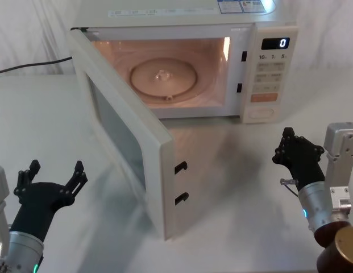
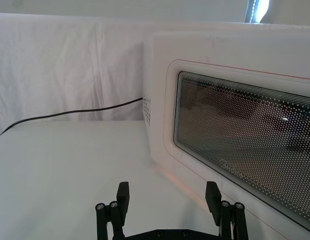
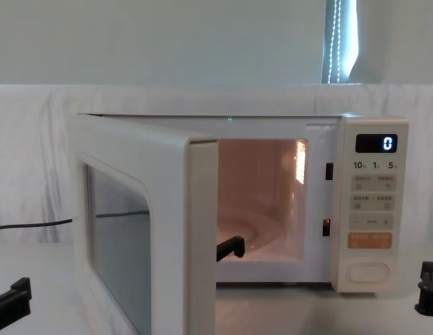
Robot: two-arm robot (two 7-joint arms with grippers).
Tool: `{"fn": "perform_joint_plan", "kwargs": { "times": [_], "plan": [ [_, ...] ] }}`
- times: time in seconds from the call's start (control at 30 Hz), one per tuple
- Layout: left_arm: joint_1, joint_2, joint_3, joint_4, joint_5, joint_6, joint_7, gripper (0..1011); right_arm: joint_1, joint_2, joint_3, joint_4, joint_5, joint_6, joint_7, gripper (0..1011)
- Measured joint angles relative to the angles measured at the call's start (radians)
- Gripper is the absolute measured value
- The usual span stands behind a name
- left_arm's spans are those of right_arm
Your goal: Press the button to open the microwave door with one hand; close the microwave door with the other hand.
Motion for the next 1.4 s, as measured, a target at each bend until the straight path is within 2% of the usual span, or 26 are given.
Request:
{"fn": "perform_joint_plan", "kwargs": {
  "times": [0.6,0.9,1.03,1.07,1.13,1.17,1.27,1.37,1.4],
  "plan": [
    [0.000,0.000,0.000,0.000,0.000,0.000,0.000,1001,-0.006,-0.007,0.011,-0.003,-0.002,-0.009,-0.005,13],
    [0.000,0.000,0.000,0.000,0.000,0.000,0.000,1001,-0.006,-0.007,0.010,-0.003,-0.002,-0.009,-0.005,237],
    [0.000,0.000,0.000,0.000,0.000,0.000,0.000,1001,-0.006,-0.007,0.010,-0.003,-0.002,-0.008,-0.005,355],
    [0.000,0.000,0.000,0.000,0.000,0.000,0.000,1001,-0.006,-0.007,0.010,-0.003,-0.002,-0.008,-0.005,411],
    [0.000,0.000,0.000,0.000,0.000,0.000,0.000,1001,-0.006,-0.007,0.010,-0.003,-0.002,-0.008,-0.005,442],
    [0.000,0.000,0.000,0.000,0.000,0.000,0.000,1001,-0.006,-0.007,0.010,-0.003,-0.002,-0.008,-0.005,511],
    [0.000,0.000,0.000,0.000,0.000,0.000,0.000,1001,-0.006,-0.007,0.010,-0.003,-0.002,-0.008,-0.005,610],
    [0.000,0.000,0.000,0.000,0.000,0.000,0.000,1001,-0.006,-0.007,0.010,-0.002,-0.002,-0.007,-0.005,667],
    [0.000,0.000,0.000,0.000,0.000,0.000,0.000,972,-0.006,-0.006,0.010,-0.003,-0.002,-0.007,-0.005,725]
  ]
}}
